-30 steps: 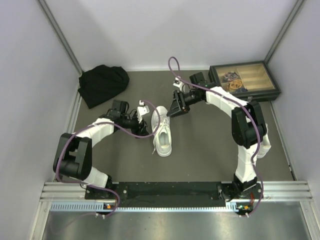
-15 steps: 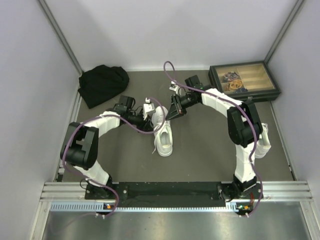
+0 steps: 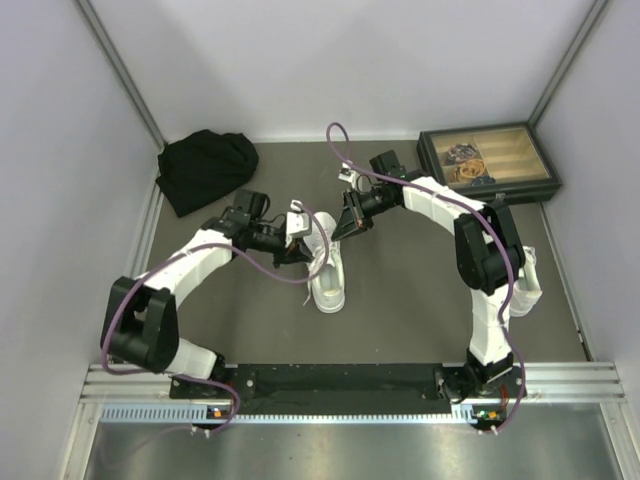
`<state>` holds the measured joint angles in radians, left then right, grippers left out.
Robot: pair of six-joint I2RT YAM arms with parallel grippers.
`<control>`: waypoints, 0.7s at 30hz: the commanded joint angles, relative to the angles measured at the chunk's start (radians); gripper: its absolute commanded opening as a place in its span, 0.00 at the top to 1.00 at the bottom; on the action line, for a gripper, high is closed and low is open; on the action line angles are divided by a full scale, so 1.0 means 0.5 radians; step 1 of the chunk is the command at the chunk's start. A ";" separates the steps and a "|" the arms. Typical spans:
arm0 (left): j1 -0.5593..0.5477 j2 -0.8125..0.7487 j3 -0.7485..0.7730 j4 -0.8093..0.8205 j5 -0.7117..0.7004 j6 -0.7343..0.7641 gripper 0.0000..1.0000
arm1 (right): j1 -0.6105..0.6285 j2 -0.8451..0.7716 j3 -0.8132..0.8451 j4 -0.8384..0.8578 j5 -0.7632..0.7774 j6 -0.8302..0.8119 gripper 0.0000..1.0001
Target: Tie the shoes
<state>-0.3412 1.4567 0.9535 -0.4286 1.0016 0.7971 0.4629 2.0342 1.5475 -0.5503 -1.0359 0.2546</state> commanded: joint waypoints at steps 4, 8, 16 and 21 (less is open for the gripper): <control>-0.428 -0.137 -0.008 -0.024 -0.137 0.036 1.00 | 0.010 -0.080 0.053 -0.038 0.001 -0.107 1.00; -0.551 -0.072 0.013 0.044 -0.334 -0.091 0.68 | 0.013 -0.092 0.047 -0.041 0.001 -0.123 1.00; -0.279 -0.367 -0.029 0.007 -0.261 -0.204 0.50 | 0.013 -0.092 0.037 -0.038 0.001 -0.141 1.00; 0.010 -0.410 -0.051 0.194 -0.205 -0.449 0.54 | 0.013 -0.092 0.047 -0.041 0.004 -0.150 1.00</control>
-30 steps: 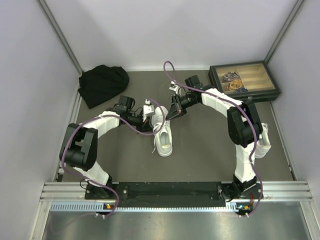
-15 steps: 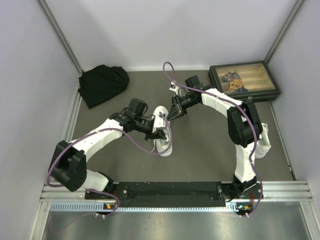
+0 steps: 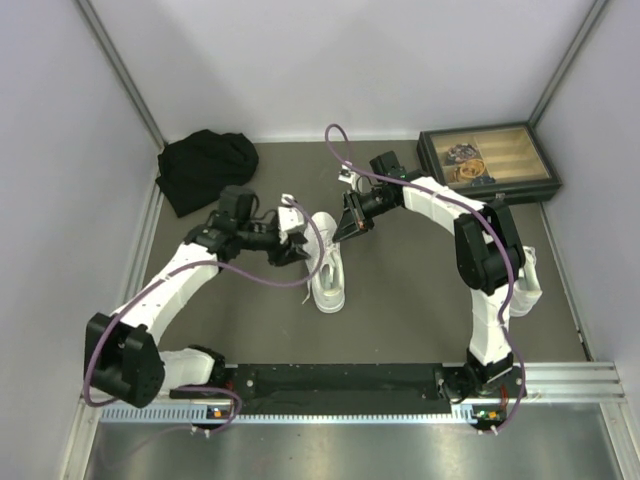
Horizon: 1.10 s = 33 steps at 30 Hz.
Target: Tie the shoes
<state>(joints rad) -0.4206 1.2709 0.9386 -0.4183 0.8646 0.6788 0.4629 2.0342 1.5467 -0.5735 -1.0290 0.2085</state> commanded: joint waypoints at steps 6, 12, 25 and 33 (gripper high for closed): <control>0.280 0.213 0.003 0.293 0.072 -0.100 0.55 | 0.013 -0.089 0.073 -0.025 -0.001 -0.082 1.00; 0.283 0.434 0.077 0.361 0.262 -0.014 0.54 | 0.013 -0.105 0.076 -0.043 0.015 -0.104 1.00; 0.255 0.723 0.209 0.594 0.329 -0.173 0.60 | 0.010 -0.099 0.070 0.018 0.018 -0.098 1.00; 0.258 0.628 0.148 0.539 0.385 -0.057 0.67 | 0.016 -0.080 0.094 0.135 -0.083 -0.015 1.00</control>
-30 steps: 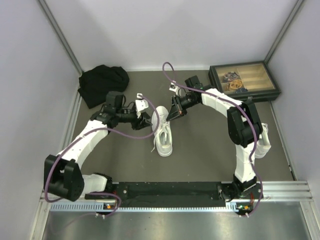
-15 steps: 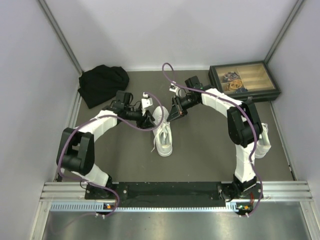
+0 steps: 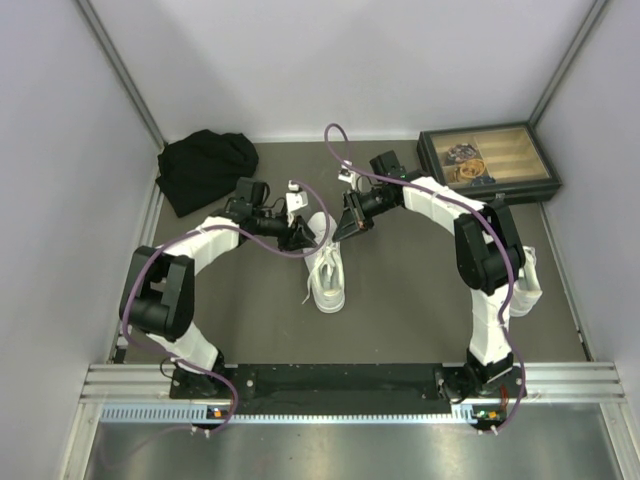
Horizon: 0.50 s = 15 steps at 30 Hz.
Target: Tie the shoes
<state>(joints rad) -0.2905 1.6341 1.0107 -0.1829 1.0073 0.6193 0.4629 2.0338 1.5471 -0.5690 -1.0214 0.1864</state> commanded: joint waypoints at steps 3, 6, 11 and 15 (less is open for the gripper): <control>-0.005 -0.139 -0.021 0.028 0.124 0.087 0.67 | 0.031 -0.061 0.115 0.138 -0.157 0.042 1.00; -0.011 -0.182 -0.055 0.050 0.133 0.108 0.65 | 0.053 -0.052 0.133 0.110 -0.191 0.011 1.00; -0.042 -0.179 -0.064 0.093 0.139 0.206 0.55 | 0.065 -0.049 0.136 0.101 -0.233 0.002 1.00; -0.072 -0.090 0.025 0.062 0.176 0.191 0.53 | 0.062 -0.064 0.158 0.073 -0.252 -0.026 1.00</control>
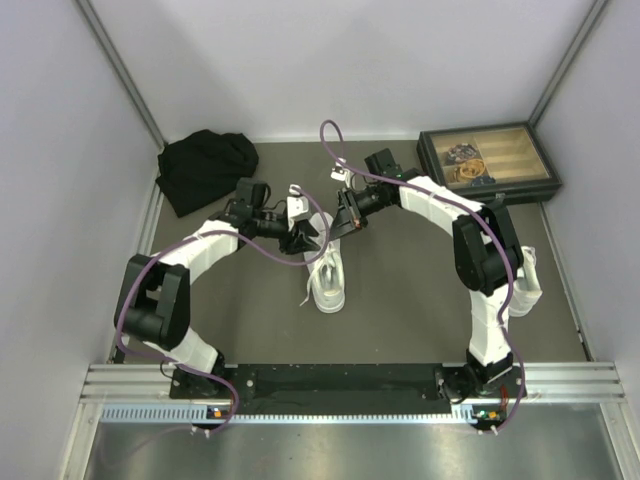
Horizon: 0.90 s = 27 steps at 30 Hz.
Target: Tie the shoes
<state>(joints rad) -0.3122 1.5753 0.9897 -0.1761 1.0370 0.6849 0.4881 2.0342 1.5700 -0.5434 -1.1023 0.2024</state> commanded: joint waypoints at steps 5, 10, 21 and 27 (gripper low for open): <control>-0.050 0.046 0.085 0.012 0.147 0.127 0.52 | 0.009 -0.117 0.088 -0.070 -0.060 -0.153 1.00; -0.044 0.049 0.094 -0.028 0.126 0.149 0.49 | -0.031 -0.187 0.002 -0.113 -0.005 -0.208 1.00; 0.020 0.043 0.119 0.455 0.077 -1.261 0.50 | -0.047 -0.261 -0.139 -0.171 0.088 -0.288 1.00; -0.011 0.037 0.012 0.638 0.021 -1.885 0.52 | -0.047 -0.270 -0.188 -0.159 0.161 -0.297 1.00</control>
<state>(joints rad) -0.3069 1.6047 1.0161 0.0341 1.0500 -0.0017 0.4683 1.9602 1.4845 -0.6403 -1.0401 0.0792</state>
